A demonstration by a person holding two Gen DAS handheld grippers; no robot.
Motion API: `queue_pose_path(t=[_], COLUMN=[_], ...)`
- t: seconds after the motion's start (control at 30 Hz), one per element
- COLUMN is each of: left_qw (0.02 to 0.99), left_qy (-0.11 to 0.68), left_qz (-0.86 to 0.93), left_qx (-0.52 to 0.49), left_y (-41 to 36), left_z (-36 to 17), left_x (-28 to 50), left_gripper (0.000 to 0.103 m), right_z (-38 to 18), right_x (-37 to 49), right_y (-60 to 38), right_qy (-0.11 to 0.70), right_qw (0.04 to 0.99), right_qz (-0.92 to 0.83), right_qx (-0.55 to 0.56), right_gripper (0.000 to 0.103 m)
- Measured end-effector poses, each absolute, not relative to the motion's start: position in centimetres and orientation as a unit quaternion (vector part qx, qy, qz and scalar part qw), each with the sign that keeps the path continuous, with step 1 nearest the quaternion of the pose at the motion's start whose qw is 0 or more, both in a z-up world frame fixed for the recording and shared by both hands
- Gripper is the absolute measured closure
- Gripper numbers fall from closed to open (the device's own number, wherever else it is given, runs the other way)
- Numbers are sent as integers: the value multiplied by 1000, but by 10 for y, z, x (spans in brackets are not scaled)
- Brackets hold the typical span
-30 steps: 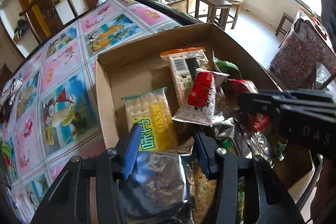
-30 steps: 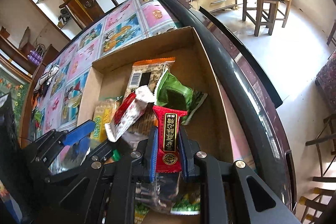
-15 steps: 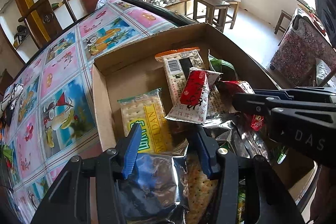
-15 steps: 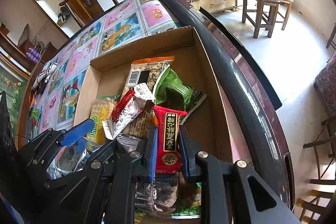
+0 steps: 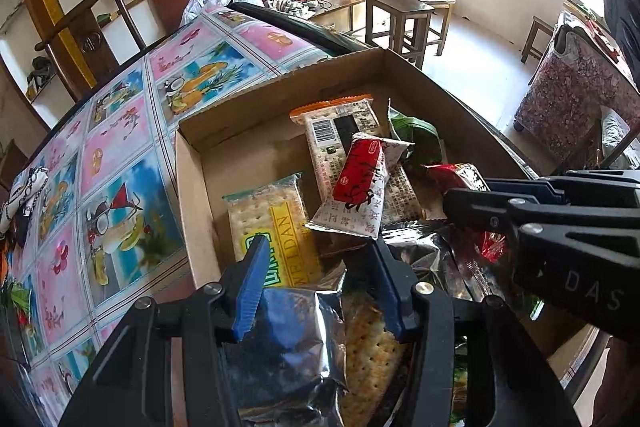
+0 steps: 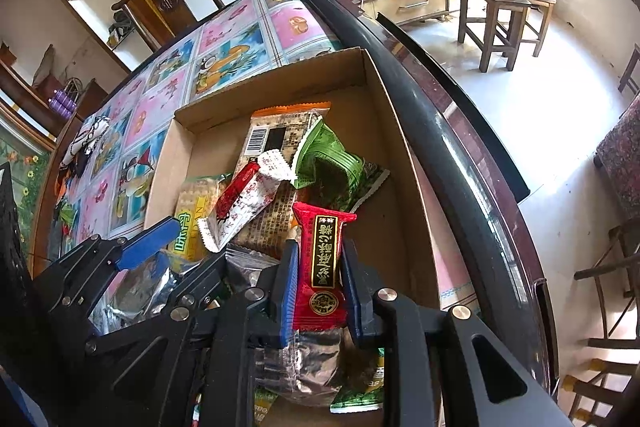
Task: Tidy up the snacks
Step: 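Lower both grippers into the box and open them to release the snacks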
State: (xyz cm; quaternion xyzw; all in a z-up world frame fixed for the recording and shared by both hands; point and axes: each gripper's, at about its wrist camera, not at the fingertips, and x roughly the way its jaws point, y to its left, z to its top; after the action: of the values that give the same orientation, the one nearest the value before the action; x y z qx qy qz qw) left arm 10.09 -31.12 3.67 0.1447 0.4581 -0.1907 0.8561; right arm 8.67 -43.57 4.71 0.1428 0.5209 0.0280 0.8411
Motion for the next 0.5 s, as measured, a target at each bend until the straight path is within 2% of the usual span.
queue_pose_path(t=[0.3, 0.4, 0.5], left_qw=[858, 859, 860], left_qy=[454, 451, 448], left_qz=[-191, -194, -197], left_qx=[144, 145, 148], left_y=[-310, -309, -310], left_z=[41, 43, 45], left_x=[98, 95, 92], left_gripper=[54, 50, 49], right_z=[50, 53, 57], right_x=[80, 78, 74], right_y=[-434, -433, -433], right_qy=[523, 521, 517], right_qw=[839, 840, 843], right_qz=[27, 26, 26], right_qx=[146, 147, 148], right_gripper=[76, 75, 68])
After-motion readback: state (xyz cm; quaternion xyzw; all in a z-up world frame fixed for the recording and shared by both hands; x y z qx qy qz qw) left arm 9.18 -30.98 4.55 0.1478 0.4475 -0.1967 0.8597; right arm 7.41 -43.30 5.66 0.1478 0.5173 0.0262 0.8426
